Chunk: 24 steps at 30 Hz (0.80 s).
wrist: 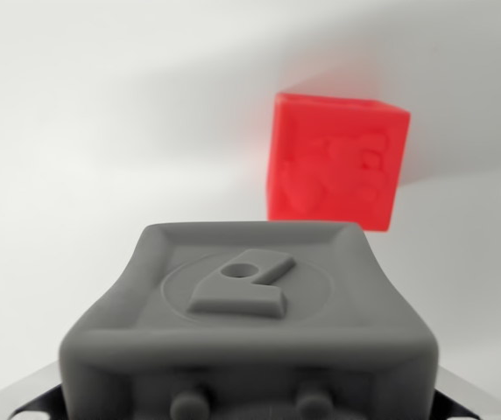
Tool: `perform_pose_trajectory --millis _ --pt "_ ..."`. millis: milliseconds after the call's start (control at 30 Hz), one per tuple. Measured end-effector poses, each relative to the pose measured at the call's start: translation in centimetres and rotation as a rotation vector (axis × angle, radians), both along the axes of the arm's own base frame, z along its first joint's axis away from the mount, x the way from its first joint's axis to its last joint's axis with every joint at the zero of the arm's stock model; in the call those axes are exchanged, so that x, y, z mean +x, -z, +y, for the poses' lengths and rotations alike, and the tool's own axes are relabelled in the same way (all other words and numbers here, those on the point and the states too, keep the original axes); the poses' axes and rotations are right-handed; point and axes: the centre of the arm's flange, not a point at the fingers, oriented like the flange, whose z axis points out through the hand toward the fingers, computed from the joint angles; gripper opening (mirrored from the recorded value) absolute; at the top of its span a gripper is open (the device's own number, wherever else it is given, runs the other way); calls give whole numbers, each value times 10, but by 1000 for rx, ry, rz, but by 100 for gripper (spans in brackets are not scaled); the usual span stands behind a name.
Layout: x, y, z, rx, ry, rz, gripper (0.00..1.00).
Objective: Destack cube
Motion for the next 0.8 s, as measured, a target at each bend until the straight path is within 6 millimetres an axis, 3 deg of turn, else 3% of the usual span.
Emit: perform_pose_trajectory --millis 800 --pt "-14 11 44 -1 -72 -1 0"
